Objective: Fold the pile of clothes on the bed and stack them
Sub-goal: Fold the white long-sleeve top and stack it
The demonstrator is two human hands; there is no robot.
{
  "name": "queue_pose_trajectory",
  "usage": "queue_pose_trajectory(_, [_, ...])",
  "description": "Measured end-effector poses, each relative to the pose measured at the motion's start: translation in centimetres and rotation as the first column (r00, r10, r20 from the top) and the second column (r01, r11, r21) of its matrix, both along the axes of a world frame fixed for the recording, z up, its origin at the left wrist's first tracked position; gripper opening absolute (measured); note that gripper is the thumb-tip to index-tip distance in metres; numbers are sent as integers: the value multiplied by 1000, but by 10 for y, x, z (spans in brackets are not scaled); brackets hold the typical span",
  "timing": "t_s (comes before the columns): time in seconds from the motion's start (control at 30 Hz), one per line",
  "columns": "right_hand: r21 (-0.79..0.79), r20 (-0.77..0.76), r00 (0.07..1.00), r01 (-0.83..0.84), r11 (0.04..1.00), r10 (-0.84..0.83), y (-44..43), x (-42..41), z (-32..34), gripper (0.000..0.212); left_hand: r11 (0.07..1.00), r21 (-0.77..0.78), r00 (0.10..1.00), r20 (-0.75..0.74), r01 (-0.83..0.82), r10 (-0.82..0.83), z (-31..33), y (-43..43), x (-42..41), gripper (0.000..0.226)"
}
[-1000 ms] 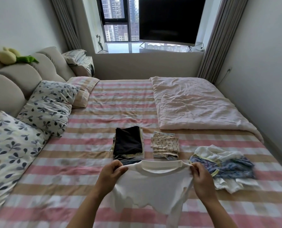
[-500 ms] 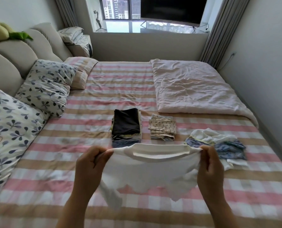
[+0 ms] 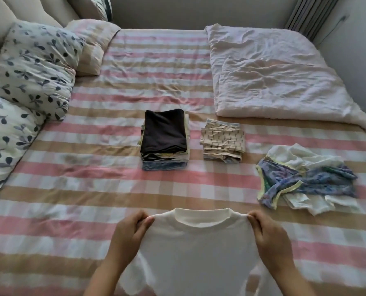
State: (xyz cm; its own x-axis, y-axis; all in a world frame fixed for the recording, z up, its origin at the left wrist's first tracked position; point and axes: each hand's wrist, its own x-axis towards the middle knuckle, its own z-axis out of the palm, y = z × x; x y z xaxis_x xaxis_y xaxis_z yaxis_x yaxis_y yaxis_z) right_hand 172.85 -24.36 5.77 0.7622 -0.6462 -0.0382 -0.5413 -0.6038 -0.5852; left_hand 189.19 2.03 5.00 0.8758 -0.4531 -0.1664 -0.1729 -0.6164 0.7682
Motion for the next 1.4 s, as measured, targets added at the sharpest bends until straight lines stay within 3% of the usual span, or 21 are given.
queue_pose_trajectory(0.2, [-58, -66, 997, 29, 998, -33, -24, 38, -120, 11, 996, 38, 993, 95, -80, 76, -120, -32, 31, 23])
queue_pose_trajectory(0.33, [-226, -6, 1000, -5, 974, 4, -52, 81, -181, 18, 996, 49, 964, 256, -80, 65, -180, -58, 66, 25])
queue_pose_trajectory(0.43, [-227, -33, 999, -50, 973, 43, -73, 110, -218, 23, 988, 144, 946, 325, -59, 9, -218, -75, 101, 33])
queue_pose_trajectory(0.57, [-232, -91, 993, -101, 967, 81, -92, 144, -265, 24, 952, 306, 956, 282, -14, -77, -267, -90, 143, 16])
queue_pose_trajectory(0.63, [-225, -109, 992, -91, 970, 68, -99, 158, -284, 26, 927, 376, 949, 294, -6, -113, -284, -95, 158, 18])
queue_pose_trajectory(0.87, [-332, -195, 979, -125, 935, 61, -116, 188, -315, 36, 914, 406, 913, 365, 21, -183, -303, -117, 186, 21])
queue_pose_trajectory(1.0, [-296, -223, 973, -121, 947, 54, -117, 188, -309, 34, 895, 444, 911, 385, -41, -149, -297, -123, 181, 21])
queue_pose_trajectory(1.1, [-257, -112, 994, -12, 966, -18, -117, 166, -293, 27, 937, 350, 900, 411, -11, -144, -283, -133, 154, 17])
queue_pose_trajectory(1.23, [-156, -1, 989, 148, 977, -150, -106, 99, -276, 21, 964, 151, 906, 335, 218, -258, -261, -167, 82, 14])
queue_pose_trajectory(1.4, [-25, -11, 960, 278, 960, -279, -59, 3, -272, 15, 891, -33, 891, 56, 453, -451, -255, -205, -18, 7])
